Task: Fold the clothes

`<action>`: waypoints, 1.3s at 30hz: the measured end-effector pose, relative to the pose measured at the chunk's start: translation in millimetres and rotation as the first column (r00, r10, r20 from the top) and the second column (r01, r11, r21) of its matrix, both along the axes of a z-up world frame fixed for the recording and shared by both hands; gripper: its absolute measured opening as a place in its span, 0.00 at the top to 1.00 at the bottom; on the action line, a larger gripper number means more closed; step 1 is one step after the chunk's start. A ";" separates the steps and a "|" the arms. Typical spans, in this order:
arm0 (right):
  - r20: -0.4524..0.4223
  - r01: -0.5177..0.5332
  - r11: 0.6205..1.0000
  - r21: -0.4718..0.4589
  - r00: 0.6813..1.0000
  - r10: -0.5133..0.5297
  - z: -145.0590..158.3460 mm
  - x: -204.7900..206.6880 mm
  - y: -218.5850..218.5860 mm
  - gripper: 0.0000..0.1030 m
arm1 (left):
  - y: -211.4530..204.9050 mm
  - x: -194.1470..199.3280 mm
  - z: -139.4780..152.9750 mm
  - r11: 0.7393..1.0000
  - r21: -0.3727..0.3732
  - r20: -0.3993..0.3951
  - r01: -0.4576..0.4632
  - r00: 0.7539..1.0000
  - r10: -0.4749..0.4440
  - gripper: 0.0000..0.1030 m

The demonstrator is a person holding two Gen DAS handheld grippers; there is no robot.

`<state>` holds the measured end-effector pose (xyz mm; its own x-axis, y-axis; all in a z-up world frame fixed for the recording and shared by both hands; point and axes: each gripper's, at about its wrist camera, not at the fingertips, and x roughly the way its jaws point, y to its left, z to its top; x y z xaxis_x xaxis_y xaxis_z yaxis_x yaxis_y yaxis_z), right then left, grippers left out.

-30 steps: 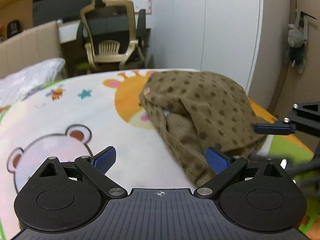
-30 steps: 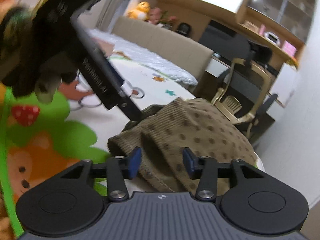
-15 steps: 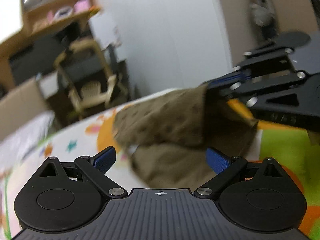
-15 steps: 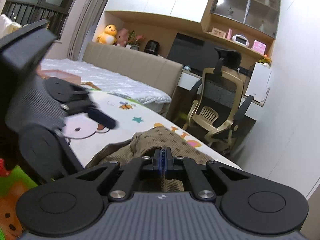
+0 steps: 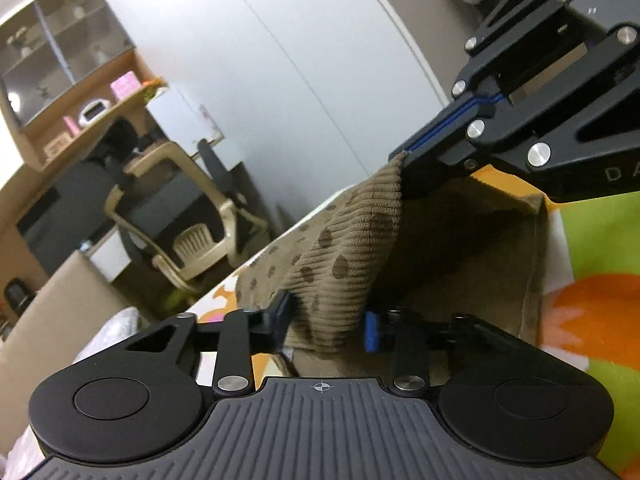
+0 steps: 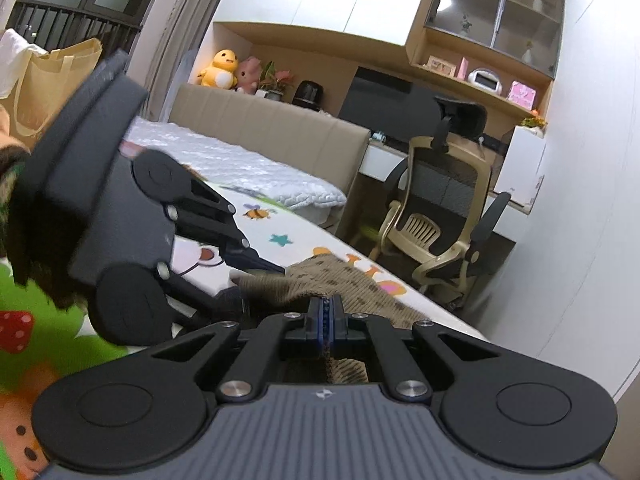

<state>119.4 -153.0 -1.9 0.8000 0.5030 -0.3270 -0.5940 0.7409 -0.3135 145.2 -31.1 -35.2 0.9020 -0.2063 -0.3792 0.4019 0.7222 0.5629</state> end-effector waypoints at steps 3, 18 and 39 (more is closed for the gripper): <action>-0.047 -0.026 1.000 -0.018 0.999 0.025 -6.9 -4.8 -7.2 0.97 | 12.7 -14.7 2.6 1.000 -0.010 -0.016 0.006 1.000 -0.006 0.87; -0.276 0.091 0.974 0.206 0.961 -0.032 7.9 79.0 -57.3 0.16 | 110.3 -30.1 32.9 0.882 -0.455 -0.364 -0.122 0.930 -0.059 0.39; -0.469 0.187 0.965 0.187 0.880 -0.080 -46.6 155.5 -24.3 0.00 | 154.6 46.8 9.8 0.572 -0.726 -0.590 -0.381 0.772 -0.235 0.19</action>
